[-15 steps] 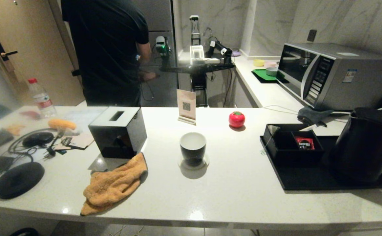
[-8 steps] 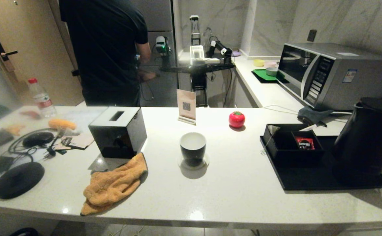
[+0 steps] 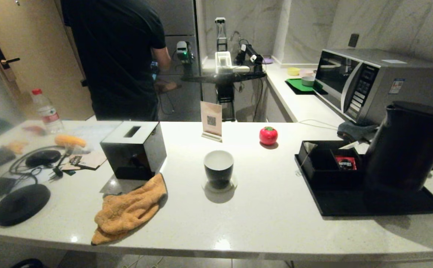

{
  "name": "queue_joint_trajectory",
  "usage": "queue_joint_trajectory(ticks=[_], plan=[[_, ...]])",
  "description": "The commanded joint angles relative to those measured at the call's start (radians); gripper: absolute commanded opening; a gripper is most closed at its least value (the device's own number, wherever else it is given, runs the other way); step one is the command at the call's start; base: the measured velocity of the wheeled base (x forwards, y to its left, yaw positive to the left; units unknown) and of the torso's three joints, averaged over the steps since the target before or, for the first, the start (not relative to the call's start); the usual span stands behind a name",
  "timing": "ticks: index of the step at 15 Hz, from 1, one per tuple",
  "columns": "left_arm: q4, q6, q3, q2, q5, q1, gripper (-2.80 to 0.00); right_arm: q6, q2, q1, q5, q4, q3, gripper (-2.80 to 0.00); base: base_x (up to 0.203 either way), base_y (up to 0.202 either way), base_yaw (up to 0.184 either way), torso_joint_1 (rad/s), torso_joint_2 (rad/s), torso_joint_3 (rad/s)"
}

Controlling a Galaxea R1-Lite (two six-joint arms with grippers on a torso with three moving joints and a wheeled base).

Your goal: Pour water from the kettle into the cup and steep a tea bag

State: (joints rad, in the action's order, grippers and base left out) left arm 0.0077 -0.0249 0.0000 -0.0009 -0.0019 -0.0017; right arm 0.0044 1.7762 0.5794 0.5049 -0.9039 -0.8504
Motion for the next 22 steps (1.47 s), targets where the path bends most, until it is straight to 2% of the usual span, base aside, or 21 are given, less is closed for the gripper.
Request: queue_joint_trajectory(ticks=[1, 6, 9, 12, 14, 20, 22], plan=[[0.000, -0.001, 0.000, 0.001, 0.000, 0.000, -2.80, 0.000, -0.063, -0.061, -0.015, 0.021, 0.002, -2.80, 0.000, 0.000, 0.000, 0.000, 0.00, 0.000], [0.000, -0.001, 0.000, 0.001, 0.000, 0.000, -2.80, 0.000, -0.126, -0.176, -0.043, 0.042, 0.016, -2.80, 0.000, 0.000, 0.000, 0.000, 0.00, 0.000], [0.000, -0.001, 0.000, 0.001, 0.000, 0.000, -2.80, 0.002, -0.153, -0.268, -0.158, 0.061, 0.027, -2.80, 0.000, 0.000, 0.000, 0.000, 0.00, 0.000], [0.000, 0.000, 0.000, 0.001, 0.000, 0.000, -2.80, 0.000, -0.171, -0.341, -0.216, 0.065, 0.041, -2.80, 0.000, 0.000, 0.000, 0.000, 0.00, 0.000], [0.000, -0.001, 0.000, 0.001, 0.000, 0.000, -2.80, 0.000, -0.180, -0.397, -0.304, 0.085, 0.045, -2.80, 0.000, 0.000, 0.000, 0.000, 0.00, 0.000], [0.000, -0.001, 0.000, 0.001, 0.000, 0.000, -2.80, -0.010, -0.192, -0.494, -0.469, 0.092, 0.061, -2.80, 0.000, 0.000, 0.000, 0.000, 0.00, 0.000], [0.000, 0.000, 0.000, 0.001, 0.000, 0.000, -2.80, -0.038, -0.191, -0.529, -0.532, 0.100, 0.062, -2.80, 0.000, 0.000, 0.000, 0.000, 0.00, 0.000]])
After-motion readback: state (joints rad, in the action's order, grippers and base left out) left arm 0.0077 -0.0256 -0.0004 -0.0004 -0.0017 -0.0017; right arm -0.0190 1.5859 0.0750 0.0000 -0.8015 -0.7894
